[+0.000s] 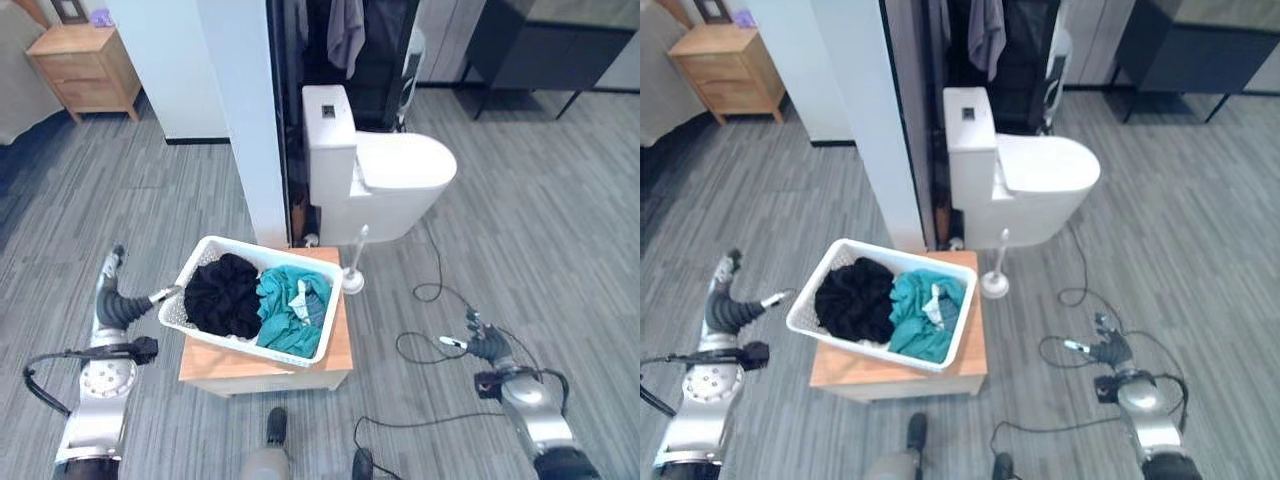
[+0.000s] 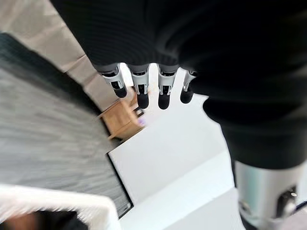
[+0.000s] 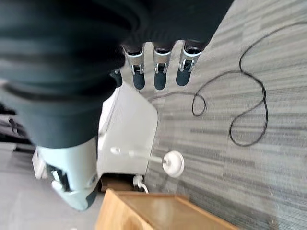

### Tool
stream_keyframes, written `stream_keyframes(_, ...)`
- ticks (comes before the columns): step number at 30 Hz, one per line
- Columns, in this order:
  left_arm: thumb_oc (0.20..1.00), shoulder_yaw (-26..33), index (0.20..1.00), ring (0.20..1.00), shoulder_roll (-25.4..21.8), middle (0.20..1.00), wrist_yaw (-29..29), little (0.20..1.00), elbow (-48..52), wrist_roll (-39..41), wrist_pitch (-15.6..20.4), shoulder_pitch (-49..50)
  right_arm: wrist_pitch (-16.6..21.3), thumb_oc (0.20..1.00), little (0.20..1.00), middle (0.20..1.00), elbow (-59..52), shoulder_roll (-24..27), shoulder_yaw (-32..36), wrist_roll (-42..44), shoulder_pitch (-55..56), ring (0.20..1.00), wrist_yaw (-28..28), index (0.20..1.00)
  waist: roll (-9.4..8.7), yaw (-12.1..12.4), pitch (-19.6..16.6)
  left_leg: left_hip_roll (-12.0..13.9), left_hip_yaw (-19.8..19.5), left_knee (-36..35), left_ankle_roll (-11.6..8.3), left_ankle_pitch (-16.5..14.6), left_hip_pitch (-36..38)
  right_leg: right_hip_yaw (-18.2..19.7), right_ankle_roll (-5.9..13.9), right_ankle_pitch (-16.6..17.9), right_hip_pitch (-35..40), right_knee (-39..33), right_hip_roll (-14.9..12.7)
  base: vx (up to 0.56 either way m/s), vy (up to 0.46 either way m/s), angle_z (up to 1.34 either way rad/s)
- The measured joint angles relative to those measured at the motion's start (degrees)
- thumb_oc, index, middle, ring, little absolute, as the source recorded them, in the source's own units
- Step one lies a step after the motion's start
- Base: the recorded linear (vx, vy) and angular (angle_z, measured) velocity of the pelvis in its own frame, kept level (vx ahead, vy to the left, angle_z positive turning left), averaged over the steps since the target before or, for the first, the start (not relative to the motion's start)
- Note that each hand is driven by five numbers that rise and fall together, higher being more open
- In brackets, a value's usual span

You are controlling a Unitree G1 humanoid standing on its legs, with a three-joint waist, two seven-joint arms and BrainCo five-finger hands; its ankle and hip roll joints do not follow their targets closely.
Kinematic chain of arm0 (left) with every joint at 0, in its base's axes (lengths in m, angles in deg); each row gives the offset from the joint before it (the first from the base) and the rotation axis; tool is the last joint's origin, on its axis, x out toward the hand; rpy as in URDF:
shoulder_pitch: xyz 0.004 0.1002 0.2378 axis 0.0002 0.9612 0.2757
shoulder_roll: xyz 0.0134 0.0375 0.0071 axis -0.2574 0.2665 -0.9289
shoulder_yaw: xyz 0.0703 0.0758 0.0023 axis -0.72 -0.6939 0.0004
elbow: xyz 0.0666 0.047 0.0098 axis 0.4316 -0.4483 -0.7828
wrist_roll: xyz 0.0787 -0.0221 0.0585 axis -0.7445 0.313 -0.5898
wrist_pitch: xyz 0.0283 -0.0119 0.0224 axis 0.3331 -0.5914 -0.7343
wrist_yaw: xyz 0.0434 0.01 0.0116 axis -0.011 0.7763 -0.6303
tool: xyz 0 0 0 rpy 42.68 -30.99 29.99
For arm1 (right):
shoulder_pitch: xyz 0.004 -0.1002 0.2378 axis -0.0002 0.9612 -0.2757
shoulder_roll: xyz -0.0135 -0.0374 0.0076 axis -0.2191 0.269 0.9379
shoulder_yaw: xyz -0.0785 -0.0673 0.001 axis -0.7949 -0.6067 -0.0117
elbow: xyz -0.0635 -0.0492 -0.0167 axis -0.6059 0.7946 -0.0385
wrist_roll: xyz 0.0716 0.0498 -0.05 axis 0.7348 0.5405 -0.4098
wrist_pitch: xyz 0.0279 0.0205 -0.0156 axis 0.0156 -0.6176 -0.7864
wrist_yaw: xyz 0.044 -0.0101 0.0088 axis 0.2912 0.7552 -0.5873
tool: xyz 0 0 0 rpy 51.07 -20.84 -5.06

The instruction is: Grab the laundry basket,head to the washer,open it,put in the laundry and shut it.

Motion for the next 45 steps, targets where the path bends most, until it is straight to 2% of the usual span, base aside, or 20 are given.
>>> stream_keyframes(3,1.0,-1.0,1.0,1.0,-0.7,1.0,0.0,1.0,-1.2,0.1,-0.3,-4.0,-0.5,1.0,1.0,1.0,1.9,0.3,-3.3,0.1,-5.2,1.0,1.0,1.0,0.11,0.3,1.1,0.3,0.0,0.0,-0.25,1.0,-2.0,0.0,-0.09,0.6,-2.1,0.0,0.4,-0.08,0.024,-0.01)
stream_keyframes(7,1.0,-3.3,1.0,1.0,-4.4,1.0,-0.1,1.0,-3.5,0.0,-1.6,-12.6,-1.6,1.0,1.0,1.0,3.2,-0.1,-6.3,0.9,-14.1,1.0,1.7,1.0,0.27,0.6,4.9,0.8,-0.2,0.0,-0.39,2.0,-4.2,0.0,-0.17,1.7,-4.3,0.0,0.8,-0.07,0.029,-0.02)
stream_keyframes(9,1.0,-5.9,1.0,1.0,-7.1,1.0,-0.9,1.0,-8.3,0.0,-2.7,-19.6,-1.9,1.0,1.0,1.0,3.3,-1.1,-7.4,1.7,-18.5,1.0,2.6,1.0,0.73,0.7,7.5,0.9,-0.1,0.0,-0.31,2.6,-5.2,0.1,-0.04,2.2,-5.5,0.0,0.9,-0.08,0.035,-0.01)
stream_keyframes(11,1.0,-10.0,1.0,1.0,-8.8,1.0,-2.8,1.0,-17.5,0.1,-3.8,-27.6,-2.4,1.0,1.0,1.0,3.3,-1.2,-10.9,2.1,-20.7,1.0,3.0,1.0,0.93,0.8,7.7,1.0,-0.1,0.0,-0.3,2.9,-6.6,0.1,-0.02,2.4,-6.7,0.0,1.0,-0.06,0.019,-0.02)
stream_keyframes(12,1.0,-13.7,1.0,1.0,-11.5,1.0,-3.7,1.0,-24.4,0.2,-5.5,-34.6,-2.7,1.0,1.0,1.0,3.2,-1.7,-13.3,2.8,-23.2,1.0,3.2,1.0,0.84,0.6,9.2,1.1,-0.1,0.0,-0.19,3.3,-7.1,0.2,-0.07,2.7,-7.2,0.0,1.2,-0.06,0.026,-0.05)
stream_keyframes(14,1.0,-15.2,1.0,1.0,-13.4,1.0,-5.5,1.0,-27.4,0.4,-6.2,-40.8,-2.7,1.0,1.0,1.0,1.4,-2.7,-13.6,3.9,-24.9,1.0,3.9,1.0,0.73,-0.1,11.8,1.2,-0.1,0.0,-0.28,3.5,-7.8,0.2,-0.1,3.0,-7.9,0.0,1.3,-0.06,0.028,-0.03)
stream_keyframes(16,1.0,-16.4,1.0,1.0,-14.4,1.0,-6.3,1.0,-29.7,0.7,-6.6,-44.4,-2.7,1.0,1.0,1.0,0.6,-2.8,-14.3,4.0,-25.4,1.0,4.3,1.0,0.71,-0.3,13.3,1.2,-0.1,0.1,-0.18,3.6,-8.2,0.2,-0.1,3.2,-8.4,0.0,1.3,-0.02,0.013,-0.01)
stream_keyframes(18,1.0,-19.5,1.0,1.0,-16.2,1.0,-7.2,1.0,-36.1,1.4,-7.1,-49.6,-2.7,1.0,1.0,1.0,-1.1,-3.3,-16.0,4.5,-25.5,1.0,4.7,1.0,0.68,-0.7,14.2,1.2,-0.1,0.1,-0.22,3.8,-8.9,0.2,-0.1,3.2,-9.1,0.0,1.3,0.0,0.0,0.0)
stream_keyframes(26,1.0,-25.6,1.0,1.0,-17.3,1.0,-6.9,1.0,-43.8,3.0,-8.0,-53.2,-2.6,1.0,1.0,1.0,-4.0,-3.9,-17.7,6.2,-25.1,1.0,4.8,1.0,0.0,-1.7,15.6,1.6,0.7,0.1,-0.25,3.8,-9.1,0.1,-0.11,3.3,-9.6,0.0,1.5,-0.01,0.002,-0.03)
stream_keyframes(28,1.0,-27.2,1.0,1.0,-17.5,1.0,-6.8,1.0,-49.4,3.1,-9.2,-56.4,-2.6,1.0,1.0,1.0,-5.2,-3.8,-18.0,6.2,-25.0,1.0,4.8,1.0,-0.25,-2.0,15.8,1.8,1.0,0.1,-0.48,3.9,-9.9,0.1,-0.27,3.5,-10.6,0.0,1.7,-0.02,-0.02,-0.07)
stream_keyframes(32,1.0,-27.5,1.0,1.0,-18.5,1.0,-6.9,1.0,-59.7,4.5,-9.2,-61.1,-1.7,1.0,1.0,1.0,-9.2,-2.9,-19.9,6.5,-24.3,1.0,4.7,1.0,-0.21,-3.3,16.5,1.9,1.3,0.1,-0.77,4.2,-11.0,0.6,-0.14,4.0,-11.9,0.0,1.7,-0.01,-0.018,-0.06)
stream_keyframes(39,1.0,-29.4,1.0,1.0,-22.2,1.0,-5.5,1.0,-61.8,8.2,-8.9,-61.1,-1.3,1.0,1.0,1.0,-12.4,-2.3,-20.4,7.4,-23.2,1.0,4.7,1.0,0.35,-3.3,18.0,2.0,3.0,0.1,-0.74,4.2,-12.2,2.1,-0.07,4.5,-13.9,0.0,1.6,-0.01,-0.009,-0.1)
stream_keyframes(44,1.0,-29.7,1.0,1.0,-22.5,1.0,-3.5,1.0,-64.6,9.8,-8.8,-60.8,-0.2,1.0,1.0,1.0,-15.8,-1.9,-21.0,8.5,-21.8,1.0,4.6,1.0,0.22,-4.0,18.7,2.2,3.6,0.1,-0.74,4.3,-12.9,3.0,0.0,4.8,-15.2,0.2,1.6,0.01,-0.002,-0.09)
stream_keyframes(45,1.0,-29.7,1.0,1.0,-22.5,1.0,-2.3,1.0,-66.7,9.8,-8.6,-60.6,0.6,1.0,1.0,1.0,-19.2,-0.7,-21.4,8.5,-20.1,1.0,4.5,1.0,0.22,-4.4,18.7,2.2,3.7,0.1,-0.74,4.2,-13.1,3.1,0.0,4.8,-15.4,0.2,1.6,0.01,0.007,-0.04)
